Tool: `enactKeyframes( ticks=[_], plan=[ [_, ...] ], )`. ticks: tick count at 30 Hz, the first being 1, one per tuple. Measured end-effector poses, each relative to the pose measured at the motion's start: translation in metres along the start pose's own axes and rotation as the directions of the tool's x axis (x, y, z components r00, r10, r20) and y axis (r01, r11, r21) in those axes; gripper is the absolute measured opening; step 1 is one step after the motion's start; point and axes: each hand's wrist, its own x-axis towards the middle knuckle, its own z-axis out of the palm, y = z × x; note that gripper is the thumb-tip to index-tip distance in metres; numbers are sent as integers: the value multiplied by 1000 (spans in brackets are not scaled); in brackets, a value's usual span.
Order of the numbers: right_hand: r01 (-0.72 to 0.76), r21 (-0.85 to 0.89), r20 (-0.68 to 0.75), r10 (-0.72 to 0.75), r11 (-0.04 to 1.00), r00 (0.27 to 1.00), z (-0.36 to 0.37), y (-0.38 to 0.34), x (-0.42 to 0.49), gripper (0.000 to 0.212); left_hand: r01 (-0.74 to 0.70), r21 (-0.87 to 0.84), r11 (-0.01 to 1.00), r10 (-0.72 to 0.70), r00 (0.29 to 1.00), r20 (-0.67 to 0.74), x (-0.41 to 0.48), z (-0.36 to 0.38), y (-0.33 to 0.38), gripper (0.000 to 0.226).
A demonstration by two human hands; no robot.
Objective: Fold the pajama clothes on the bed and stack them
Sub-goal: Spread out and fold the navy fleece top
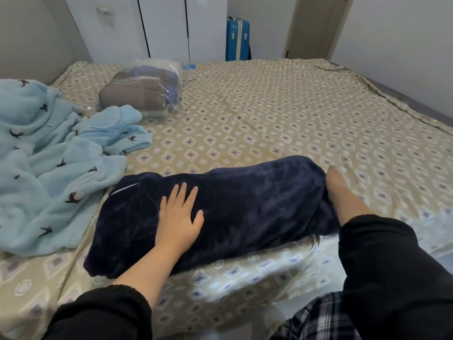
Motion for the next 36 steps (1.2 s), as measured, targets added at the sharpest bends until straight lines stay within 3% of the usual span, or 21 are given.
enactKeyframes(
  ticks=[1,3,7,9,11,14,16,18,20,22,24,25,26,27,29,31,34,36],
  plan=[
    [-51,-2,25,51,999,998,-7,3,3,31,8,9,1000,-9,1000,4,1,0,1,61],
    [-60,-165,72,73,984,995,-13,15,11,42,22,37,999,-22,1000,19,4,1,2,61],
    [133,-433,67,-115,892,991,-10,30,0,47,16,71,997,-18,999,36,5,1,1,62],
    [242,-443,-2,-271,863,963,-18,39,-2,48,-14,89,996,8,998,64,5,0,0,62],
    [274,-430,-80,-339,860,938,-29,45,-2,49,-45,107,993,36,996,85,5,-1,0,62],
    [229,-489,-4,-264,842,964,-32,47,-4,44,-45,102,994,37,996,78,5,-2,1,61],
    [178,-469,-26,-215,865,976,-29,44,-9,40,-38,111,993,30,997,69,4,-2,1,60],
    [192,-464,-81,-257,865,963,-27,38,-18,34,-36,127,991,27,997,70,5,-2,2,60],
    [336,-502,-117,-448,797,886,-19,28,-36,33,-33,134,990,24,997,67,5,-2,2,60],
    [620,-462,-11,-703,634,711,-4,21,-64,31,-27,145,989,18,998,60,5,-2,3,60],
    [846,-435,365,-799,308,478,13,25,-83,33,-8,155,988,1,999,45,4,-2,3,60],
    [884,-423,547,-722,199,424,18,32,-85,38,9,157,988,-14,999,33,4,-2,4,61],
    [876,-449,646,-614,174,453,18,38,-78,43,29,157,987,-33,999,23,4,-2,5,62],
    [827,-517,651,-526,221,548,13,39,-68,47,48,159,986,-51,999,13,4,-1,5,62],
    [641,-673,527,-370,369,765,4,36,-49,52,84,173,981,-87,996,10,5,-1,5,63],
    [495,-761,433,-240,420,869,3,24,-37,55,110,183,977,-116,993,25,7,-2,8,61],
    [488,-793,403,-288,365,869,18,2,-40,50,129,186,974,-134,991,13,22,-14,13,49],
    [586,-712,416,-440,387,796,31,-13,-45,41,105,211,972,-101,995,-26,44,-28,13,44]
  ],
)
